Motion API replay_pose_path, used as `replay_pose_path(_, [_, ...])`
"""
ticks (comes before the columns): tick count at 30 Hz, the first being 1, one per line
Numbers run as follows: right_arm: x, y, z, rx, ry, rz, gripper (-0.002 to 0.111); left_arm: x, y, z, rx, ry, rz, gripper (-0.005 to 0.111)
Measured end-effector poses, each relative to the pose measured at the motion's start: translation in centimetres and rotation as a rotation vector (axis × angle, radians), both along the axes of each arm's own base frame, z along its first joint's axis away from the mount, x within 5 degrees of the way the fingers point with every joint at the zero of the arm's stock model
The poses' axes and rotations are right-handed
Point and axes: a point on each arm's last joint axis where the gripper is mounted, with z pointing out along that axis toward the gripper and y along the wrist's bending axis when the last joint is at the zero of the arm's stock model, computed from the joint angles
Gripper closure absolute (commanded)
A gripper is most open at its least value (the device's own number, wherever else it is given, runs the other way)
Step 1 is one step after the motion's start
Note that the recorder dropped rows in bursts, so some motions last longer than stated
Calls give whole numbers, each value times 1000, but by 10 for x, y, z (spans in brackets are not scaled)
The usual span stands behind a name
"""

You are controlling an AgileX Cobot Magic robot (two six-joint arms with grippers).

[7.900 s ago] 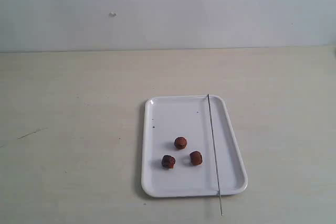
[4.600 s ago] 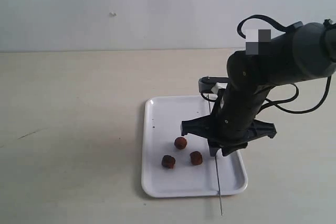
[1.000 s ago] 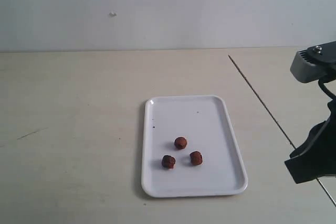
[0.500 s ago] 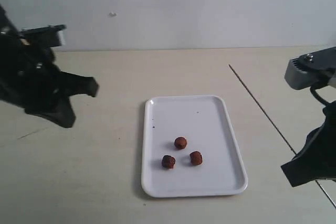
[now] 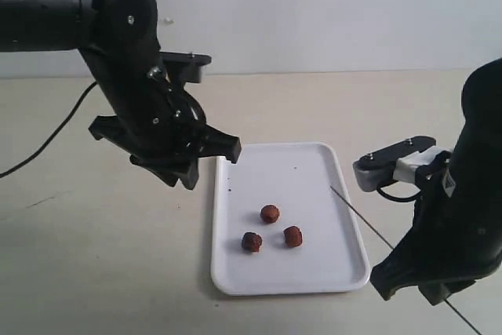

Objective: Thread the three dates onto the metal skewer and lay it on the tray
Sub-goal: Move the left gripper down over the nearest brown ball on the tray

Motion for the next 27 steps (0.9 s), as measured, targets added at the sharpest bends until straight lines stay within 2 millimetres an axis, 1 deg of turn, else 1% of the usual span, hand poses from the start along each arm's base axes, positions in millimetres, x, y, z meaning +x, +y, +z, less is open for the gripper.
replay_pose_path(2, [0, 0, -3, -8, 19, -9, 108, 4, -5, -8, 0, 0, -4, 64])
replay_pose_path(6, [2, -3, -3, -45, 4, -22, 108, 6, -20, -19, 3, 6, -22, 65])
replay_pose_path(13, [3, -7, -3, -84, -5, -39, 108, -5, -57, -32, 13, -3, -77, 65])
replay_pose_path(16, [3, -7, -3, -88, -4, -39, 108, -9, -69, -39, 35, -16, -74, 65])
replay_pose_path(21, [3, -7, -3, -89, -3, -41, 108, -18, -80, -53, 91, -38, -60, 65])
replay_pose_path(27, [2, -7, -3, -91, -2, -40, 108, -31, -92, -57, 110, -61, -20, 65])
